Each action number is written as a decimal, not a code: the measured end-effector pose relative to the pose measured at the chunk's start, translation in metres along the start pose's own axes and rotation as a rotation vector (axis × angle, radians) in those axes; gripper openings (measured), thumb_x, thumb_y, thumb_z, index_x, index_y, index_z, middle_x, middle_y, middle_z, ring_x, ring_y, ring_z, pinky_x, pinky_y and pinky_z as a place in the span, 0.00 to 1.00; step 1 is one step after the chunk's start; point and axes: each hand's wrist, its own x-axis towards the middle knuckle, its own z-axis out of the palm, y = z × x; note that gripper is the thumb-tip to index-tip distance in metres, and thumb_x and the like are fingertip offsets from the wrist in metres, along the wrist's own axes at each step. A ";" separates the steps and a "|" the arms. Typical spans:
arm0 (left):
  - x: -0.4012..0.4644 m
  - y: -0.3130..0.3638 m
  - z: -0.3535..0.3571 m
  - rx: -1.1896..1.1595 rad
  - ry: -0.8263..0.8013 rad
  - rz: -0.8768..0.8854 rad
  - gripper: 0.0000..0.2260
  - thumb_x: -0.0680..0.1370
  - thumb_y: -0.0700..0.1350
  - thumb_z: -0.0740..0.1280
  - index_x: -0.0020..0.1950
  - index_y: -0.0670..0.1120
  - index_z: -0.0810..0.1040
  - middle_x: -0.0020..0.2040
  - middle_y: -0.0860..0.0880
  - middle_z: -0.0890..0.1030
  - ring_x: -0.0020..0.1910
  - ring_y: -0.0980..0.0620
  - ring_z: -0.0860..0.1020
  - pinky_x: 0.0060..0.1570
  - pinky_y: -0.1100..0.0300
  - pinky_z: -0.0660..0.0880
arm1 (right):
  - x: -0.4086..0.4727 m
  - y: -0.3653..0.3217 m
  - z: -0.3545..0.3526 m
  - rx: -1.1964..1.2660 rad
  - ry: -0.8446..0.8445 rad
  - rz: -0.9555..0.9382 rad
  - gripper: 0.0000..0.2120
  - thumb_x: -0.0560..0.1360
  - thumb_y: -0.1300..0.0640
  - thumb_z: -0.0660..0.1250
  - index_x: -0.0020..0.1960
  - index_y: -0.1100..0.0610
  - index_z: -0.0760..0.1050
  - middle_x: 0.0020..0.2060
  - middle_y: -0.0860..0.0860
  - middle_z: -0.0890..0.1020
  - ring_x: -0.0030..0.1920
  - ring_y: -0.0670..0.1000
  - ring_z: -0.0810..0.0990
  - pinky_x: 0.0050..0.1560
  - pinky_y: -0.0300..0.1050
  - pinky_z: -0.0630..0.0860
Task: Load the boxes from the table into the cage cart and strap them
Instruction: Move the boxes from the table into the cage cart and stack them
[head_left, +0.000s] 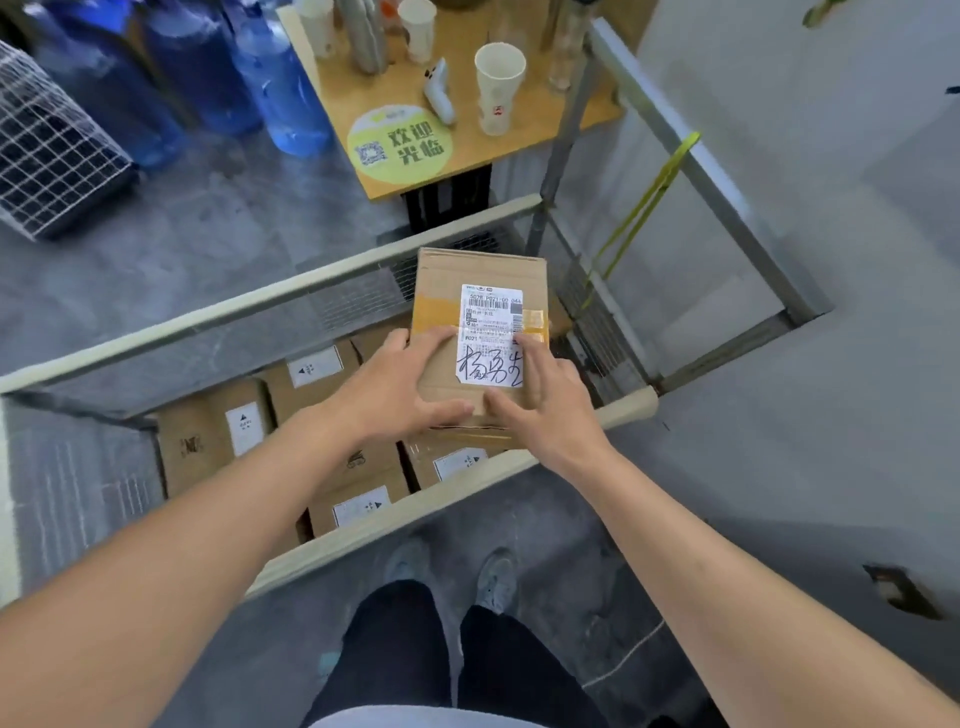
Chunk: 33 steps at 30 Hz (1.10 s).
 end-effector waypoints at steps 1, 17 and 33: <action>0.001 -0.007 0.001 -0.013 0.015 -0.025 0.45 0.70 0.69 0.75 0.81 0.64 0.56 0.69 0.52 0.68 0.63 0.50 0.73 0.63 0.50 0.74 | 0.008 -0.001 0.005 -0.008 -0.028 -0.014 0.36 0.76 0.41 0.72 0.79 0.37 0.59 0.66 0.49 0.70 0.57 0.46 0.73 0.59 0.41 0.68; 0.090 -0.191 0.038 -0.195 0.063 -0.281 0.42 0.72 0.62 0.77 0.80 0.63 0.59 0.67 0.52 0.67 0.61 0.52 0.72 0.51 0.65 0.70 | 0.170 0.038 0.172 -0.012 -0.265 -0.007 0.37 0.75 0.49 0.73 0.80 0.42 0.60 0.63 0.49 0.72 0.61 0.45 0.70 0.50 0.29 0.63; 0.210 -0.329 0.120 -0.341 0.071 -0.382 0.41 0.74 0.55 0.78 0.81 0.62 0.58 0.67 0.55 0.65 0.66 0.57 0.66 0.68 0.58 0.64 | 0.302 0.127 0.294 -0.050 -0.242 -0.012 0.36 0.74 0.58 0.75 0.79 0.49 0.67 0.64 0.36 0.72 0.70 0.43 0.68 0.70 0.40 0.64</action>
